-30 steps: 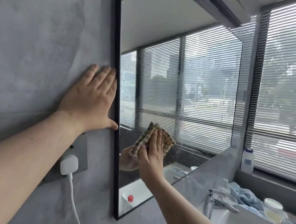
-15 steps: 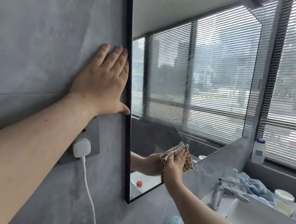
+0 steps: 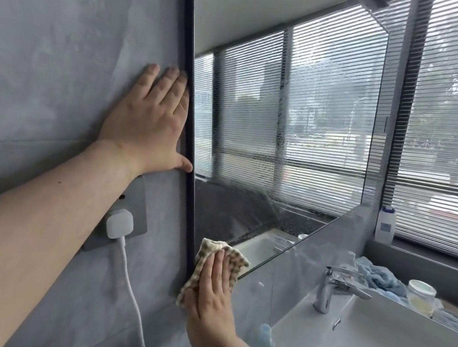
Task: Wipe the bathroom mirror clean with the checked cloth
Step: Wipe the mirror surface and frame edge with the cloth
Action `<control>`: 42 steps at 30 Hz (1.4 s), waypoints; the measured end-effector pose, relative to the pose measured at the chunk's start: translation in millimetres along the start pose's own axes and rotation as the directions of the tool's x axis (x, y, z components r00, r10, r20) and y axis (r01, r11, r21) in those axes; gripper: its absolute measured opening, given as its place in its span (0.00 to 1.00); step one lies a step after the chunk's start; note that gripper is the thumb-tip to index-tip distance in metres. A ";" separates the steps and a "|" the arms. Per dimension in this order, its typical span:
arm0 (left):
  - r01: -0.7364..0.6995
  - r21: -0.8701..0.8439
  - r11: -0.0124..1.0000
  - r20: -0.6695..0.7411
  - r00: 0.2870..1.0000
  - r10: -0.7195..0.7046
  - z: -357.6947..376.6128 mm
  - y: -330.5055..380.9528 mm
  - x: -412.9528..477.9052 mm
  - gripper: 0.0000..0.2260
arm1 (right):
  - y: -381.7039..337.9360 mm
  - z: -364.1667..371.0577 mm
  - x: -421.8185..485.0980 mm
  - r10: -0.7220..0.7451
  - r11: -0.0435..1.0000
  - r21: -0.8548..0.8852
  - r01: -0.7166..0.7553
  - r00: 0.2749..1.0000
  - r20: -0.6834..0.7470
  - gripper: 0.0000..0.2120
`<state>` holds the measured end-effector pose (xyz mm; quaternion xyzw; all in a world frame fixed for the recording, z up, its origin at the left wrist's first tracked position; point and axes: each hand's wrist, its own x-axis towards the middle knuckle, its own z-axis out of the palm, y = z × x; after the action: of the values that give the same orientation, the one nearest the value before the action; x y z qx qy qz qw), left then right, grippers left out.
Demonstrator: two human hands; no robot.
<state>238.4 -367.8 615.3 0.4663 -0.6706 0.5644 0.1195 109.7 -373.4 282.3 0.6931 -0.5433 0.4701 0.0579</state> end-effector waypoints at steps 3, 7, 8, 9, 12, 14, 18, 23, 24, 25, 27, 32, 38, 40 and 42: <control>0.001 -0.015 1.000 -0.014 1.000 -0.001 0.9 0.1 0.0 0.59 | 10.2 -0.5 4.9 -0.093 0.994 -0.064 0.090 0.994 -0.054 0.35; -0.004 -0.015 1.000 -0.032 0.999 0.004 2.4 0.1 0.4 0.60 | -9.3 -31.6 59.3 -0.175 0.981 -0.102 0.163 0.977 -0.118 0.36; -0.005 -0.021 1.000 -0.038 0.999 0.004 2.3 -0.1 0.9 0.60 | -20.9 -41.6 78.8 -0.163 0.984 -0.097 0.150 0.977 -0.137 0.37; -0.005 -0.028 1.000 -0.043 0.999 0.003 2.1 -0.2 1.3 0.60 | -33.2 -51.3 97.3 -0.136 0.989 -0.085 0.124 0.979 -0.153 0.38; -0.007 -0.033 0.999 -0.050 0.999 0.005 3.8 -0.5 2.5 0.60 | -61.1 -71.9 135.3 -0.056 0.997 -0.067 0.044 0.979 -0.197 0.40; -0.009 -0.018 1.000 -0.054 0.999 0.008 4.9 -0.5 2.8 0.59 | -65.6 -74.7 138.8 -0.042 0.997 -0.069 0.028 0.978 -0.204 0.41; -0.003 -0.032 0.999 -0.060 0.998 0.001 5.3 -1.0 3.1 0.58 | -46.7 -54.2 108.7 0.034 0.999 -0.001 -0.035 0.984 -0.173 0.40; 0.007 -0.030 1.000 -0.055 0.998 -0.008 3.6 -0.2 2.5 0.59 | -15.7 6.5 28.2 0.183 0.983 -0.001 -0.184 0.976 -0.120 0.43; 0.007 -0.032 0.999 -0.046 0.999 -0.008 2.4 -0.2 1.5 0.59 | -11.0 18.1 13.0 0.208 0.978 -0.005 -0.210 0.972 -0.107 0.43; 0.009 -0.033 0.999 -0.036 0.999 -0.010 0.8 -0.2 0.6 0.59 | -7.0 26.9 -0.3 0.221 0.975 -0.014 -0.224 0.970 -0.100 0.44; 0.016 -0.029 0.999 -0.026 1.000 -0.017 -1.0 0.0 0.2 0.59 | -0.5 37.0 -18.2 0.230 0.971 -0.046 -0.236 0.968 -0.101 0.45; 0.025 -0.047 0.999 0.003 1.000 -0.025 -5.0 -0.2 -0.2 0.59 | 13.4 32.5 -28.2 0.151 0.965 -0.209 -0.156 0.988 -0.041 0.43; 0.027 -0.053 0.998 0.005 1.000 -0.027 -3.6 -0.2 0.1 0.59 | -19.3 -28.0 51.7 0.014 0.993 -0.113 -0.019 0.999 -0.046 0.38; 0.023 -0.059 0.998 -0.002 1.000 -0.024 -3.4 -0.5 -0.2 0.60 | -38.4 -56.3 91.8 0.007 0.998 -0.057 -0.012 0.996 -0.085 0.37; 0.022 -0.070 0.997 -0.005 1.000 -0.023 -2.2 -0.5 0.0 0.60 | -47.9 -80.0 125.5 0.014 1.000 0.015 -0.012 0.991 -0.137 0.34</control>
<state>238.0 -365.9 616.4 0.4678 -0.6844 0.5404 0.1441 97.3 -394.4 436.7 0.6562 -0.5393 0.5206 0.0872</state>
